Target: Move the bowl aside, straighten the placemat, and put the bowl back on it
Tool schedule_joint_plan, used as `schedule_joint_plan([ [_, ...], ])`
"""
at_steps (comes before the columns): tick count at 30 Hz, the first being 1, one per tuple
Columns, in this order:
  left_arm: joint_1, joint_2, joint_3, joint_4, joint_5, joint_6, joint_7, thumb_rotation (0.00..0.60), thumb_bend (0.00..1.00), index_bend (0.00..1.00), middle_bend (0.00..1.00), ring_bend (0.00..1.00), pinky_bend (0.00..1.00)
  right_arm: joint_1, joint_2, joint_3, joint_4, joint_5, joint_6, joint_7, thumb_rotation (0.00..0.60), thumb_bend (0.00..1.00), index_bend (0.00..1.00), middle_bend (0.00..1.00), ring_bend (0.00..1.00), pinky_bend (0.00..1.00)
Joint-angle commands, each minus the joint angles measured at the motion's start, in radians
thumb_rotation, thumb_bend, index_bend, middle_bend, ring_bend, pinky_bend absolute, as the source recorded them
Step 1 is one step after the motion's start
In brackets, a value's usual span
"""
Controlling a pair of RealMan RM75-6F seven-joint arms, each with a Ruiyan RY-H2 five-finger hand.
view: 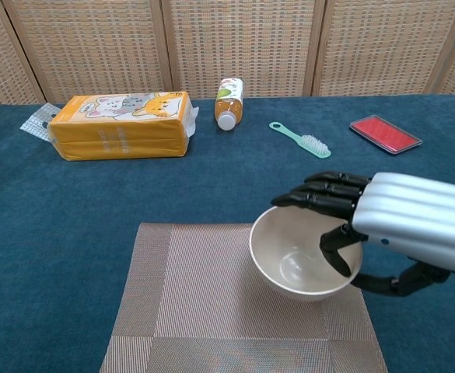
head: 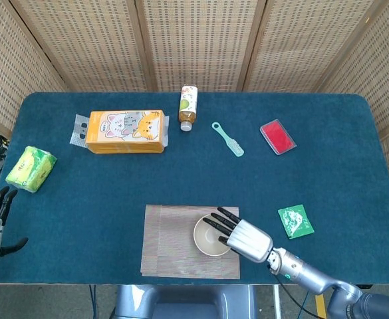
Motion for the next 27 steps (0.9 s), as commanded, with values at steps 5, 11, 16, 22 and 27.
schedule_joint_plan([
  [5,-0.004,-0.004,0.001,-0.001,-0.005,-0.006,0.009,0.6,0.0,0.0,0.0,0.0,0.0,-0.006,0.056,0.12,0.051,0.146,0.105,0.086,0.6,0.63,0.75,0.0,0.0,0.0],
  [11,-0.007,-0.002,-0.003,-0.001,-0.013,-0.008,0.006,0.6,0.0,0.0,0.0,0.0,0.0,0.001,0.022,0.178,0.215,0.321,0.01,0.117,0.6,0.64,0.76,0.0,0.0,0.0],
  [16,-0.011,-0.005,-0.005,0.001,-0.022,-0.014,0.012,0.6,0.0,0.0,0.0,0.0,0.0,0.0,-0.015,0.176,0.322,0.399,-0.071,0.118,0.6,0.64,0.76,0.0,0.0,0.0],
  [22,-0.014,-0.01,-0.004,0.001,-0.026,-0.017,0.024,0.6,0.0,0.0,0.0,0.0,0.0,0.004,-0.044,0.178,0.384,0.461,-0.136,0.117,0.6,0.64,0.76,0.0,0.0,0.0],
  [27,-0.015,-0.012,-0.003,0.0,-0.029,-0.017,0.028,0.6,0.0,0.0,0.0,0.0,0.0,0.002,-0.05,0.169,0.422,0.507,-0.201,0.119,0.6,0.64,0.75,0.0,0.0,0.0],
])
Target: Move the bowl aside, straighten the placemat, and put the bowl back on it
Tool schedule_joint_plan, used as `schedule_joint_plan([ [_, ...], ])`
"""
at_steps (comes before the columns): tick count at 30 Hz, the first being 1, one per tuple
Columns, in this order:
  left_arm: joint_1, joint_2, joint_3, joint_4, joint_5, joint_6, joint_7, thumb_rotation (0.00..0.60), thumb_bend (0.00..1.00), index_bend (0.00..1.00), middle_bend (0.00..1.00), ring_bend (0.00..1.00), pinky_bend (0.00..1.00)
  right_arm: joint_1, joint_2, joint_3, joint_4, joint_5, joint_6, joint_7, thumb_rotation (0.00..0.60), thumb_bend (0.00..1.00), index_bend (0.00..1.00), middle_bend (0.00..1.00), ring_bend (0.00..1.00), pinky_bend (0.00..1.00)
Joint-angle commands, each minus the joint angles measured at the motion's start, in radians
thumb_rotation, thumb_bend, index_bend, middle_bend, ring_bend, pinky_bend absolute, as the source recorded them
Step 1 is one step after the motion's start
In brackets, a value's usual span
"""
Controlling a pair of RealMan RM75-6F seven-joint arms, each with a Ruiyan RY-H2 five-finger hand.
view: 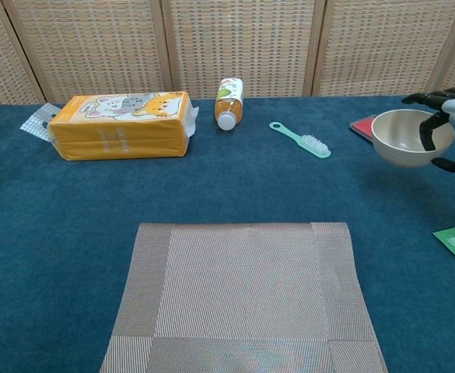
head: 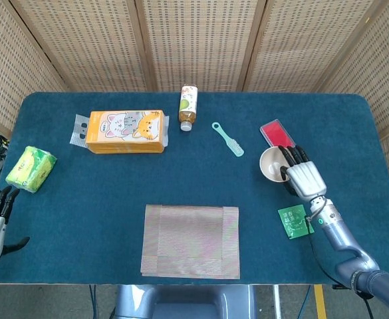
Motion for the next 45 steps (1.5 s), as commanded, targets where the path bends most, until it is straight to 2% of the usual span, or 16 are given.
schedule_joint_plan([
  [1,0.0,0.0,0.001,0.0,0.0,0.0,0.0,0.6,0.0,0.0,0.0,0.0,0.0,-0.001,0.0,-0.007,0.013,0.019,-0.028,0.007,0.6,0.64,0.75,0.0,0.0,0.0],
  [11,0.0,-0.003,0.006,-0.003,0.006,0.003,0.005,0.6,0.0,0.0,0.0,0.0,0.0,-0.009,-0.013,-0.003,0.074,0.068,-0.057,0.004,0.6,0.63,0.72,0.0,0.0,0.0],
  [13,0.001,-0.003,0.007,-0.003,0.007,0.005,0.007,0.6,0.0,0.0,0.0,0.0,0.0,-0.009,-0.007,-0.011,0.084,0.068,-0.068,0.013,0.6,0.55,0.58,0.0,0.0,0.0],
  [15,0.002,-0.005,0.009,-0.003,0.009,0.007,0.013,0.6,0.0,0.0,0.0,0.0,0.0,-0.013,0.008,-0.019,0.081,0.071,-0.083,0.015,0.6,0.32,0.29,0.0,0.0,0.0],
  [17,0.001,-0.007,0.009,-0.003,0.009,0.008,0.015,0.6,0.0,0.0,0.0,0.0,0.0,-0.016,0.022,-0.021,0.064,0.076,-0.086,0.005,0.6,0.13,0.12,0.0,0.0,0.0],
  [18,0.001,-0.008,0.009,-0.003,0.01,0.009,0.017,0.6,0.0,0.0,0.0,0.0,0.0,-0.019,0.034,-0.025,0.052,0.076,-0.087,-0.012,0.6,0.06,0.06,0.0,0.0,0.0],
  [20,0.001,-0.009,0.009,-0.002,0.012,0.011,0.02,0.6,0.0,0.0,0.0,0.0,0.0,-0.027,0.051,-0.028,0.027,0.079,-0.08,-0.032,0.6,0.01,0.01,0.0,0.0,0.0],
  [22,0.001,-0.012,0.009,0.001,0.018,0.016,0.022,0.6,0.0,0.0,0.0,0.0,0.0,-0.043,0.074,-0.026,-0.016,0.082,-0.05,-0.041,0.6,0.0,0.0,0.0,0.0,0.0],
  [24,-0.005,-0.019,0.009,0.017,0.04,0.02,0.019,0.6,0.0,0.0,0.0,0.0,0.0,-0.083,0.113,-0.022,-0.087,0.071,0.042,-0.048,0.6,0.0,0.0,0.0,0.0,0.0],
  [28,-0.021,-0.033,0.012,0.049,0.079,0.014,-0.004,0.6,0.0,0.0,0.0,0.0,0.0,-0.128,0.159,-0.017,-0.178,0.065,0.137,-0.075,0.6,0.0,0.0,0.0,0.0,0.0],
  [31,-0.057,-0.05,0.026,0.104,0.158,-0.012,-0.047,0.6,0.0,0.0,0.0,0.0,0.0,-0.184,0.217,-0.016,-0.289,0.051,0.246,-0.092,0.6,0.0,0.0,0.0,0.0,0.0],
  [33,-0.095,-0.059,0.052,0.149,0.25,-0.037,-0.099,0.6,0.0,0.0,0.0,0.0,0.0,-0.226,0.255,-0.018,-0.373,0.039,0.323,-0.108,0.6,0.0,0.0,0.0,0.0,0.0],
  [38,-0.191,-0.088,0.098,0.243,0.451,-0.069,-0.168,0.6,0.0,0.0,0.0,0.0,0.0,-0.298,0.291,-0.028,-0.486,0.015,0.442,-0.132,0.6,0.0,0.0,0.0,0.0,0.0],
  [45,-0.309,-0.178,0.139,0.348,0.633,-0.099,-0.214,0.6,0.0,0.17,0.0,0.0,0.0,-0.372,0.271,-0.039,-0.546,0.008,0.536,-0.162,0.6,0.0,0.0,0.0,0.0,0.0],
])
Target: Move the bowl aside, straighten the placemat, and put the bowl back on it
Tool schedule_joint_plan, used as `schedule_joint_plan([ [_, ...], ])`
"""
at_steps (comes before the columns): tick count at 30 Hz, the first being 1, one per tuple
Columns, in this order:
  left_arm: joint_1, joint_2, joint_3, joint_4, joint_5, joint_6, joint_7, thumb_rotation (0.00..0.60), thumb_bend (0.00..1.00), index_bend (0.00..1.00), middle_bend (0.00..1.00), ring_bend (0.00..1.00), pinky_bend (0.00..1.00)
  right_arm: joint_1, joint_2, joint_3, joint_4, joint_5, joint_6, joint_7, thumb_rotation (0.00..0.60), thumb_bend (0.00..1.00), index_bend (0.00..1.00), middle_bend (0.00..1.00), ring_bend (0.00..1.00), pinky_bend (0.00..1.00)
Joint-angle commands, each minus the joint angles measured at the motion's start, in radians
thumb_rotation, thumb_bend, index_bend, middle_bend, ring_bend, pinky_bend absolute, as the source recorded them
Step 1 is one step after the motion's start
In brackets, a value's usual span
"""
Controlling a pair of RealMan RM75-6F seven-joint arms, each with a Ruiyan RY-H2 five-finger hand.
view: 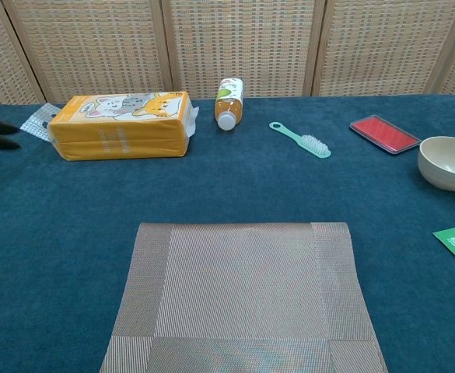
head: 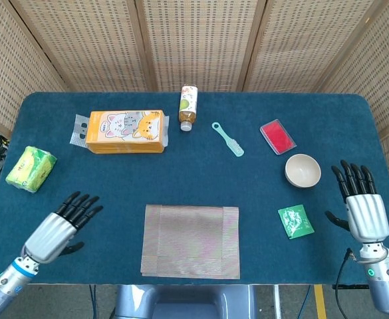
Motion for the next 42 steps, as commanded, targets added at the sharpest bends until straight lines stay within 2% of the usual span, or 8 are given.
schedule_joint_plan([
  [1,-0.082,-0.076,0.039,0.071,0.094,-0.041,-0.036,0.6,0.0,0.18,0.0,0.0,0.0,-0.033,-0.013,-0.01,-0.014,-0.012,0.039,-0.023,0.6,0.0,0.0,0.0,0.0,0.0],
  [9,-0.162,-0.178,0.087,0.149,0.15,-0.113,-0.069,0.6,0.0,0.29,0.0,0.0,0.0,-0.055,-0.018,-0.003,-0.01,-0.006,0.044,-0.032,0.6,0.0,0.0,0.0,0.0,0.0],
  [19,-0.188,-0.272,0.128,0.248,0.149,-0.11,-0.101,0.6,0.0,0.32,0.0,0.0,0.0,-0.057,-0.012,0.013,-0.008,0.009,0.013,-0.027,0.6,0.0,0.0,0.0,0.0,0.0],
  [29,-0.239,-0.343,0.14,0.247,0.135,-0.176,-0.08,0.6,0.0,0.32,0.0,0.0,0.0,-0.059,-0.008,0.022,-0.01,0.015,-0.003,-0.028,0.6,0.0,0.0,0.0,0.0,0.0],
  [42,-0.277,-0.379,0.142,0.239,0.102,-0.217,-0.052,0.6,0.0,0.32,0.0,0.0,0.0,-0.064,-0.002,0.028,-0.018,0.016,-0.011,-0.027,0.6,0.0,0.0,0.0,0.0,0.0],
])
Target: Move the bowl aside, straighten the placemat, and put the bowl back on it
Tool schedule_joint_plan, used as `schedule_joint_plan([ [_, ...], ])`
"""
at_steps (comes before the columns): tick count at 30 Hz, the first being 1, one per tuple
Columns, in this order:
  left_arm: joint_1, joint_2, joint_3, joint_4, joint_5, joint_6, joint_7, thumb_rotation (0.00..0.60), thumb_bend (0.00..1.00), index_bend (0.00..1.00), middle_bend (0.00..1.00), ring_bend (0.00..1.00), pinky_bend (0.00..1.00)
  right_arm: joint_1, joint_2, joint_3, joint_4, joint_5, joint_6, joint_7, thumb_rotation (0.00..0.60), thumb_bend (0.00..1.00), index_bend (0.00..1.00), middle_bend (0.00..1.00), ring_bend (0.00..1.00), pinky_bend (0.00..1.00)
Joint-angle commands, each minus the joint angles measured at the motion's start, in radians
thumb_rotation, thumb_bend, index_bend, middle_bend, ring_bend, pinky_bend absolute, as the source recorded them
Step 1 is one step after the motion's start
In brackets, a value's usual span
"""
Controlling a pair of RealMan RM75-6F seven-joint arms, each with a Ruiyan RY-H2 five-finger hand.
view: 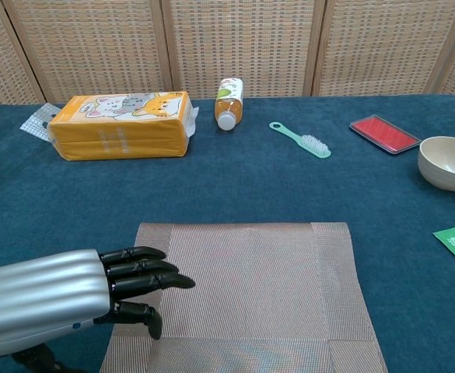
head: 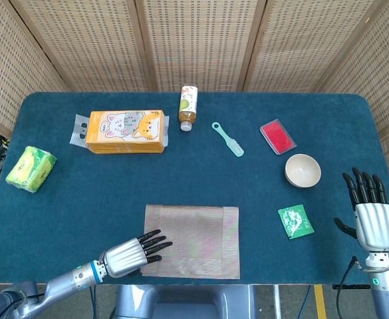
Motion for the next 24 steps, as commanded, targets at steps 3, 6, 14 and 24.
schedule_joint_plan([
  [3,-0.014,-0.02,-0.006,0.004,-0.017,-0.015,0.004,0.6,0.0,0.32,0.0,0.0,0.0,-0.001,0.002,0.003,-0.002,0.002,-0.004,0.003,0.6,0.0,0.0,0.0,0.0,0.0],
  [6,-0.023,-0.032,-0.007,0.006,-0.025,-0.025,0.008,0.6,0.02,0.32,0.0,0.0,0.0,-0.002,0.004,0.004,-0.004,-0.001,-0.002,0.002,0.6,0.0,0.0,0.0,0.0,0.0],
  [14,-0.045,-0.037,-0.011,-0.017,-0.049,-0.047,0.033,0.6,0.14,0.32,0.0,0.0,0.0,-0.007,0.008,0.007,-0.012,-0.006,0.002,0.005,0.6,0.0,0.0,0.0,0.0,0.0],
  [24,-0.063,-0.044,-0.003,-0.031,-0.074,-0.059,0.042,0.6,0.27,0.32,0.0,0.0,0.0,-0.012,0.015,0.008,-0.022,-0.015,0.005,0.008,0.6,0.0,0.0,0.0,0.0,0.0],
])
